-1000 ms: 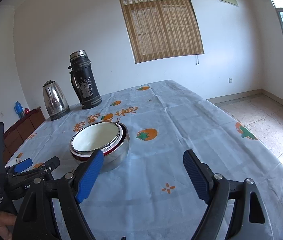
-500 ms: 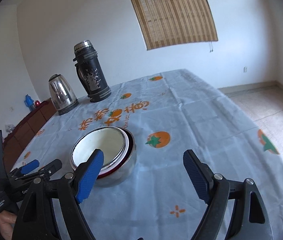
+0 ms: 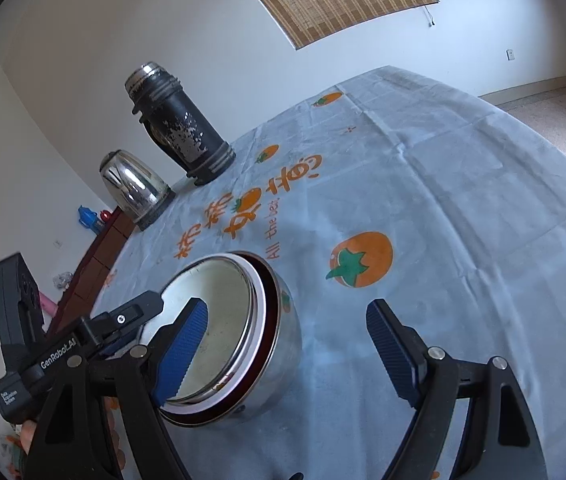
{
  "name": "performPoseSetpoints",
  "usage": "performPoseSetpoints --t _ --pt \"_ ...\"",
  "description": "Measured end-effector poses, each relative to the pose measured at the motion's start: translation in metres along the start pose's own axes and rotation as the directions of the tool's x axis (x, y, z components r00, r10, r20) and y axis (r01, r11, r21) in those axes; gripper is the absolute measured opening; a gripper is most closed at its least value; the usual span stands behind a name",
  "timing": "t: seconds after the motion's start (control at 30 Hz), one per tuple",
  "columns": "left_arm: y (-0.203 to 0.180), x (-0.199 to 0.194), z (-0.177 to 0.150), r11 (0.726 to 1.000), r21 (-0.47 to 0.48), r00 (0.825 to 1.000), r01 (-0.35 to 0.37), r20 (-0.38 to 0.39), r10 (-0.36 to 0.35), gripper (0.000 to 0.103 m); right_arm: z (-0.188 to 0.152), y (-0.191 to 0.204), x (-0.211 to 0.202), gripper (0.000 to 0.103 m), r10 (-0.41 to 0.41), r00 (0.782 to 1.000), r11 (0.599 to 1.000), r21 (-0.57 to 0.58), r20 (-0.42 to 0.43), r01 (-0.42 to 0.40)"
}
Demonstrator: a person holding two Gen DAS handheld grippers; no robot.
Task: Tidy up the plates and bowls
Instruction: 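Move the left gripper to the nested bowl stack's rim and close it, then lift the nested bowl stack and carry it toward the red-flower plates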
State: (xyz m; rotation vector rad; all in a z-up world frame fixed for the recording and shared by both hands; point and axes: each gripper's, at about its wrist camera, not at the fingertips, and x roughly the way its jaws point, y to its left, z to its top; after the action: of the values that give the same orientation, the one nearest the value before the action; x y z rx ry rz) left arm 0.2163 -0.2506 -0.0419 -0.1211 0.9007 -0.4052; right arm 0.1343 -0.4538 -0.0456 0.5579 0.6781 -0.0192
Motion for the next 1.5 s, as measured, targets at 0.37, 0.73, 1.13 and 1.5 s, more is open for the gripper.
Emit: performPoseSetpoints --t 0.37,0.73,1.13,1.5 --pt "-0.004 0.022 -0.002 1.0 0.011 0.998 -0.005 -0.065 0.006 0.078 -0.002 -0.002 0.015 0.065 -0.011 0.999 1.0 -0.007 -0.048 0.011" --pt "-0.022 0.031 -0.004 0.998 0.03 0.995 0.052 -0.091 -0.049 0.049 -0.002 0.008 0.025 0.048 0.028 0.997 1.0 0.001 -0.076 -0.028" --pt "-0.021 0.034 -0.002 0.994 -0.016 0.989 0.11 -0.098 -0.111 0.034 0.001 0.008 0.042 0.049 0.024 0.993 1.0 0.02 -0.119 -0.022" --pt "-0.021 0.035 -0.003 0.988 -0.024 0.981 0.152 -0.116 -0.154 0.032 -0.002 0.007 0.032 0.049 0.012 0.997 1.0 0.015 -0.08 -0.011"
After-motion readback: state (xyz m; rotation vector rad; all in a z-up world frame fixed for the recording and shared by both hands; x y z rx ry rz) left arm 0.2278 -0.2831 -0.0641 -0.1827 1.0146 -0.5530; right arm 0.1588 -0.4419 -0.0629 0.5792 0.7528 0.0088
